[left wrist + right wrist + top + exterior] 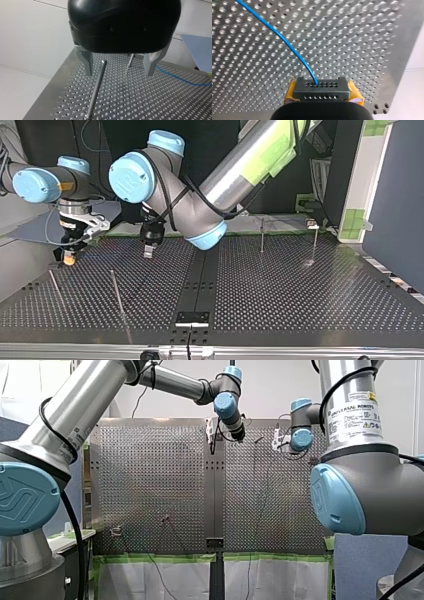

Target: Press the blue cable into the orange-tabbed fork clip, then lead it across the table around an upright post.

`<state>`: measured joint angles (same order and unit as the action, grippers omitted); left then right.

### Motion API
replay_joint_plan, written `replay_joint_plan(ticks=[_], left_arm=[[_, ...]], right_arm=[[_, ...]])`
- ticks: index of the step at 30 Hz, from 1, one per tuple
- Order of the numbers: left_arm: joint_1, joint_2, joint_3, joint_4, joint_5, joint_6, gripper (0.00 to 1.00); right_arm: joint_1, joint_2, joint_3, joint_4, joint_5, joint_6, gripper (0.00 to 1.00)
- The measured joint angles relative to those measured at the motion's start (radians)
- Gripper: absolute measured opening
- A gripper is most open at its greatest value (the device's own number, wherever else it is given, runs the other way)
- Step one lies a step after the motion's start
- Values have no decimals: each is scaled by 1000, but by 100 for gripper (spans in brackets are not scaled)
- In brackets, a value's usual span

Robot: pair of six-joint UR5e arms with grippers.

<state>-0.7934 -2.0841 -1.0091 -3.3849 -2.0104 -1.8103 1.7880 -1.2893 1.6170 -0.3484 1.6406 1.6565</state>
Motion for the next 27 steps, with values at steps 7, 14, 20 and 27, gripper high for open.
replay_joint_plan(ticks=[7,14,20,27], left_arm=[[-4,-10,0,50,8,-65,100],[-10,-49,0,78,53,-127,100],[-20,-64,0,93,99,-174,100],[-37,-65,0,101,112,-209,100]], right_arm=[[3,-13,-2,23,-11,6,0],[8,-37,-2,31,-14,16,0],[18,-76,-2,37,-40,41,0],[31,-88,-2,40,-66,52,0]])
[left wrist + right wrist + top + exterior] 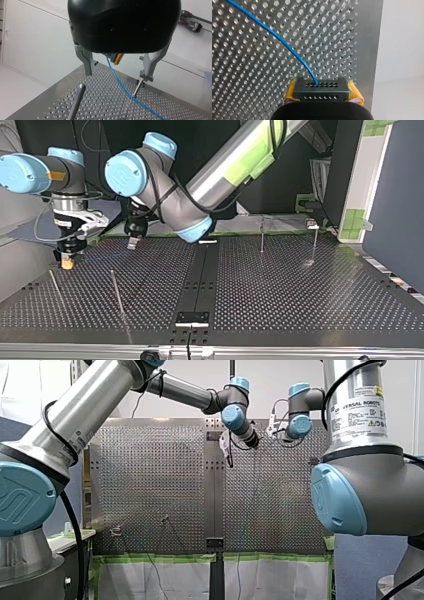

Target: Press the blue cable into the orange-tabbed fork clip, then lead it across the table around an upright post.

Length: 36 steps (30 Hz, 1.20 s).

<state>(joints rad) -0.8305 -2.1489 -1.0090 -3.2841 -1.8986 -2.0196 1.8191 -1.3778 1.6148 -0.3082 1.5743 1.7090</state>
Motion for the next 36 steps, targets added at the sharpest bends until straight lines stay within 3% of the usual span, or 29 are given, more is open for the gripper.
replay_joint_plan(ticks=[5,11,21,28,36], left_arm=[[-5,0,0,8,11,-42,100],[-5,-2,0,31,-8,-104,100],[5,-57,0,113,6,-197,100],[21,-63,0,155,-43,-225,100],[34,-70,0,178,-51,-239,100]], right_arm=[[6,0,1,-3,-20,13,0],[16,-1,0,-4,-42,17,0],[30,0,0,-8,-52,19,0],[43,1,1,-11,-67,23,0],[53,0,1,-11,-73,29,0]])
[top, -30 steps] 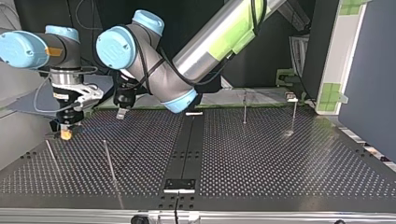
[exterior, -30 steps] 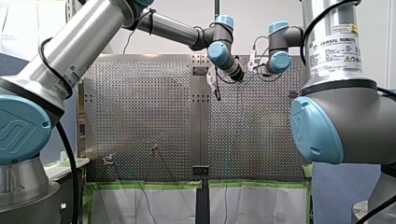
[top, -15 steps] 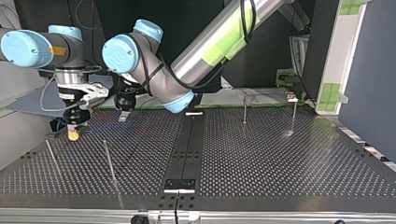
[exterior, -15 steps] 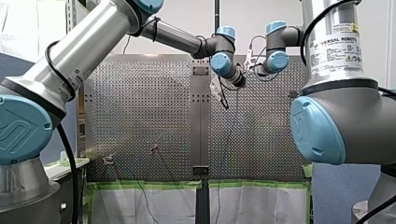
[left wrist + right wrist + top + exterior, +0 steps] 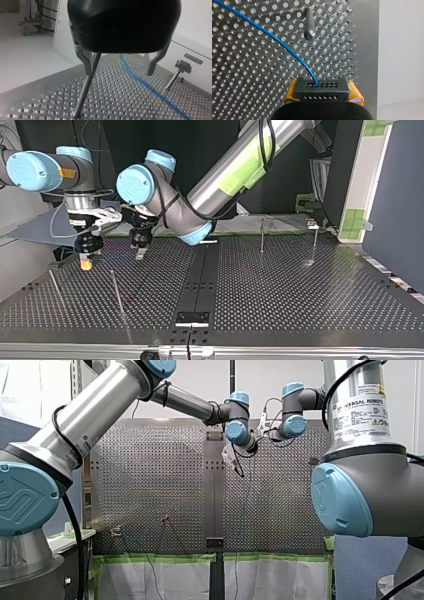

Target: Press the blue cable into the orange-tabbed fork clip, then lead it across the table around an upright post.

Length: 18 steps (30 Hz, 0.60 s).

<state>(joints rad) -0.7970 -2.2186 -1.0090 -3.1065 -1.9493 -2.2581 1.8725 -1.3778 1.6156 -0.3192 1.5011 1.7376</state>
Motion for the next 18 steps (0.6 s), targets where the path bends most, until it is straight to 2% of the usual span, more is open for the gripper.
replay_joint_plan(ticks=[9,17,18], left_arm=[[21,-37,0,42,34,-58,100],[31,-40,0,60,34,-62,100],[32,-40,0,59,32,-61,90]], right_arm=[[4,0,0,0,-1,1,0],[10,0,0,0,-1,1,0],[10,0,0,0,-1,1,0]])
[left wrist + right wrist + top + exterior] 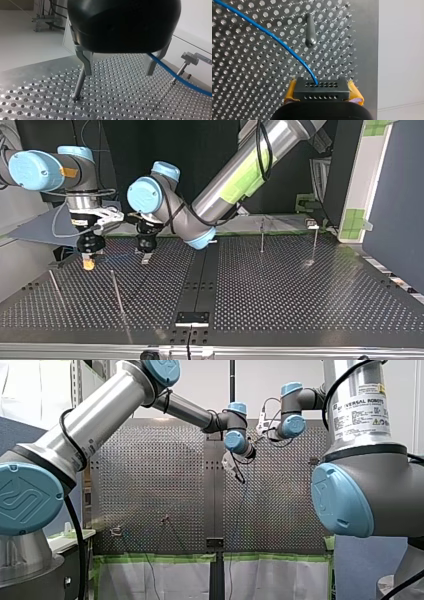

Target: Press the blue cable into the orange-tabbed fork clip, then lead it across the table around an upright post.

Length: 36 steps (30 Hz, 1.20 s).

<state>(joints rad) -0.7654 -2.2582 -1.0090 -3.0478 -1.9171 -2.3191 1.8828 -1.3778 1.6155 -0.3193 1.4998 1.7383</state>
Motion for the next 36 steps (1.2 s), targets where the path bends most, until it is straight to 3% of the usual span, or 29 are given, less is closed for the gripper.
replay_joint_plan(ticks=[1,3,4,5,6,7,8,12,17,25,28,36], left_arm=[[0,0,0,-1,-2,2,90],[1,1,0,-6,-13,11,50],[1,1,0,-8,-20,16,50],[1,1,0,-11,-27,23,35],[1,1,0,-13,-37,33,12],[1,1,0,-15,-45,41,12],[1,1,0,-16,-54,50,0],[1,2,0,-18,-88,92,0],[1,12,0,-18,-97,143,0],[5,85,0,-3,-102,229,0],[13,114,0,20,-95,242,0],[41,141,2,80,-25,246,0]], right_arm=[[0,0,0,0,0,0,0],[1,0,0,0,0,0,0],[1,0,0,0,0,0,0],[2,0,0,0,-1,0,0],[3,0,0,0,-1,0,0],[3,0,0,0,0,0,0],[4,0,0,0,0,0,0],[4,0,0,0,0,0,0],[5,0,0,0,1,0,0],[-3,0,-15,-2,-3,4,0],[-6,0,-33,0,-8,13,0],[-14,2,-113,10,-18,69,0]])
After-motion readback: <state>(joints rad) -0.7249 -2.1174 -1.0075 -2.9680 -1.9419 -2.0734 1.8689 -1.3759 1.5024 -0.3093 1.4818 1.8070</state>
